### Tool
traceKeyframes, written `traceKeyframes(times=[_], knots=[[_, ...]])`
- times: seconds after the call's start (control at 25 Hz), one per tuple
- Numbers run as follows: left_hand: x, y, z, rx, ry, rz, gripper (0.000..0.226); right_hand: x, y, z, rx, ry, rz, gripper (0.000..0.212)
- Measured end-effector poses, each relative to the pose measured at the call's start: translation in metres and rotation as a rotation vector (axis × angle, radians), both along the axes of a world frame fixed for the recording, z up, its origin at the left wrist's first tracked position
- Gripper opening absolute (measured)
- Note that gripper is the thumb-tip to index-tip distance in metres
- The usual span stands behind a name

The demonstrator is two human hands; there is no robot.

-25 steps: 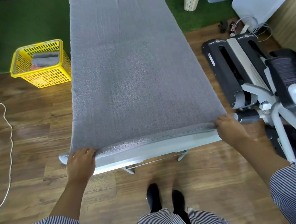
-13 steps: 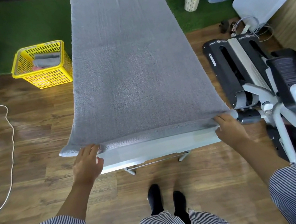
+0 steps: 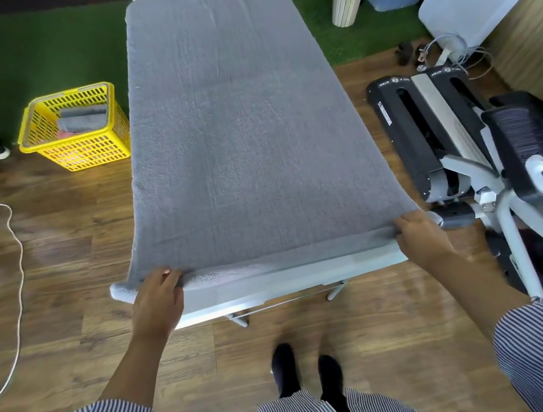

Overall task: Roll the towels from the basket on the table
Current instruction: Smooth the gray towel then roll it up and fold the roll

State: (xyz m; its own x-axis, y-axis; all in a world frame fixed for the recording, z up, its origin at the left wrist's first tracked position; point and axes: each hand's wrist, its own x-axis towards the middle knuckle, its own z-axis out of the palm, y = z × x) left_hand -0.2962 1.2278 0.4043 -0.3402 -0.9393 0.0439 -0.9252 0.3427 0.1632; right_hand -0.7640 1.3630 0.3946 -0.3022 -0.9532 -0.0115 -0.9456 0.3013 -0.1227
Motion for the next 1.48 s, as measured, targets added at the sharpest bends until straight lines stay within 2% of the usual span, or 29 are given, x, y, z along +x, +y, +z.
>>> traceKeyframes(times=[0.08, 0.24, 0.4, 0.52, 0.56, 0.64, 0.76, 0.88, 1.0, 1.16, 1.32, 1.4, 1.48], knots=[[-0.005, 0.004, 0.001, -0.012, 0.044, 0.050, 0.038, 0.003, -0.002, 0.000, -0.012, -0.006, -0.052, 0.026], [-0.005, 0.012, 0.006, -0.067, 0.072, 0.027, 0.030, 0.006, 0.000, 0.001, -0.024, -0.044, -0.046, 0.035], [0.007, 0.005, -0.003, -0.036, -0.045, 0.048, 0.051, 0.009, -0.001, 0.000, 0.043, -0.092, -0.030, 0.044], [0.007, 0.004, 0.001, -0.085, -0.197, 0.044, 0.041, 0.008, -0.008, 0.005, 0.092, -0.081, -0.068, 0.032], [0.007, 0.005, 0.003, -0.094, -0.224, 0.038, 0.035, 0.007, -0.010, 0.005, 0.072, -0.082, -0.075, 0.024], [0.012, 0.007, 0.003, -0.085, -0.236, 0.000, 0.036, 0.002, -0.009, 0.002, 0.052, -0.092, -0.059, 0.012], [0.023, 0.009, -0.001, -0.050, -0.230, -0.025, 0.043, -0.006, -0.008, -0.007, 0.094, -0.100, -0.052, 0.015], [0.029, 0.011, 0.000, -0.032, -0.277, 0.034, 0.039, -0.007, -0.011, -0.007, 0.147, -0.092, -0.090, 0.012], [0.034, 0.011, -0.003, -0.051, -0.224, 0.041, 0.044, 0.000, -0.015, -0.006, 0.178, -0.061, -0.105, 0.010], [0.034, 0.012, -0.008, -0.104, -0.208, 0.005, 0.044, 0.045, -0.020, -0.012, 0.002, 0.014, 0.094, 0.022], [0.037, 0.010, -0.008, -0.105, -0.155, 0.028, 0.039, 0.129, -0.044, -0.023, -0.046, -0.057, 0.246, 0.036], [0.039, 0.009, -0.008, -0.100, -0.132, 0.042, 0.034, 0.176, -0.060, -0.025, -0.105, -0.076, 0.382, 0.048], [0.040, 0.006, -0.009, -0.052, -0.094, 0.049, 0.029, 0.221, -0.075, -0.024, -0.151, -0.105, 0.500, 0.050]])
